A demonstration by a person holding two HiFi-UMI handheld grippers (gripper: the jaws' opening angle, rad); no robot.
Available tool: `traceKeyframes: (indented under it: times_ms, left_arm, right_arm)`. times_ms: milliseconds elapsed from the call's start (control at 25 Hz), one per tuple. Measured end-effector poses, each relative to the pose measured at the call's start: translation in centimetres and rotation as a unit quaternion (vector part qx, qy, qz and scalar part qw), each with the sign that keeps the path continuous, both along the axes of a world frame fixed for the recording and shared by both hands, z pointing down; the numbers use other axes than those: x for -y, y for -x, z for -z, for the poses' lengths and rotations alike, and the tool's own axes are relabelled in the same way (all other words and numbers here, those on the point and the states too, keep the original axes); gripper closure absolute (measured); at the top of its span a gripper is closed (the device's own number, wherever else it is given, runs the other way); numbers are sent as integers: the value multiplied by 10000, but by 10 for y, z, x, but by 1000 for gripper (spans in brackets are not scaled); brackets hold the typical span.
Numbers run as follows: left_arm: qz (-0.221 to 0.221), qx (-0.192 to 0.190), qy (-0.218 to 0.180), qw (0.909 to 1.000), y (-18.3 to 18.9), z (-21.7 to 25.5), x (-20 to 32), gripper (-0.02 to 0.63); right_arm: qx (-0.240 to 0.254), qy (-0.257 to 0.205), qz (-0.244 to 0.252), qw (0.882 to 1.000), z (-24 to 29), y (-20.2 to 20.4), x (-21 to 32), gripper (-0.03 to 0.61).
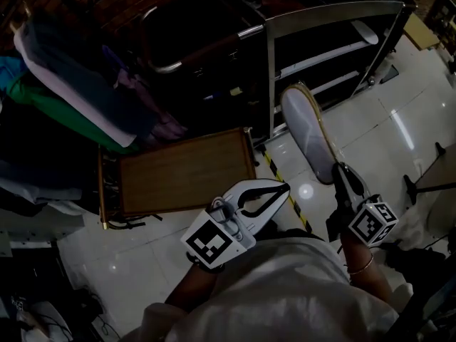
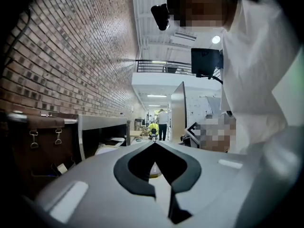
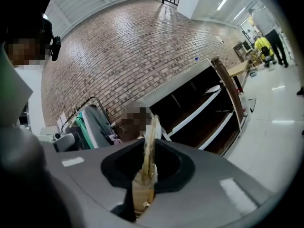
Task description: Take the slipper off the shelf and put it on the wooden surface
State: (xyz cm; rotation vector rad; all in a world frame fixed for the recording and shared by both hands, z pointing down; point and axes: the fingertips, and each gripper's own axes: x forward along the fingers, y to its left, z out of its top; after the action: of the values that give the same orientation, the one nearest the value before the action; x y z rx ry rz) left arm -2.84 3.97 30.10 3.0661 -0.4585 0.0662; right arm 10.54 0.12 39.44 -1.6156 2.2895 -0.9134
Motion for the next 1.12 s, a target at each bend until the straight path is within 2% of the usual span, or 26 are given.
traceKeyframes:
  times_ms: [80,160,280,360,440,560,720,800,960,1120]
  left_arm:
    - [243,-99,225,9994,8,-2,-12,621]
    - [498,-39,447,9977,17,-9,-26,621]
    - [746,133,830,9937,22,-30,-49,621]
    - [921,17,978,9909,22,-41,-58,621]
    - [1200,-175,1084,9867,27,-46,-71,621]
    - [1484,-217,1287,9803,45,-51,-96,621]
    - [1608,-124,1281,9785,79,-53,-105,621]
    - [1679,-224,1206,9781,96,-46,-102,621]
    - [1566,-277,939,9828,138,-38,-104,621]
    - [1423,-64,1033,9844,208,-49,-103,621]
  right_arm:
    - [115,-46,142,9998,5,6,-12,520]
    - [202,-49,303,9993,7,11,-28,520]
    - [35,-140,610,9980,0,11,-51,520]
    - [81,-182,768,9968,-14,12,-63,518]
    - [305,-50,935,9951,-35,22,-79,518]
    - [571,291,1129,9915,-63,49,-109,518]
    - [972,226,1543,9830,-61,91,-117,515]
    - [1058,182,1633,9807,-58,110,-107,517]
    - [1204,402,1506,9804,-80,164,-78,517]
    - [1299,758,1165,9817,-121,242,-44,517]
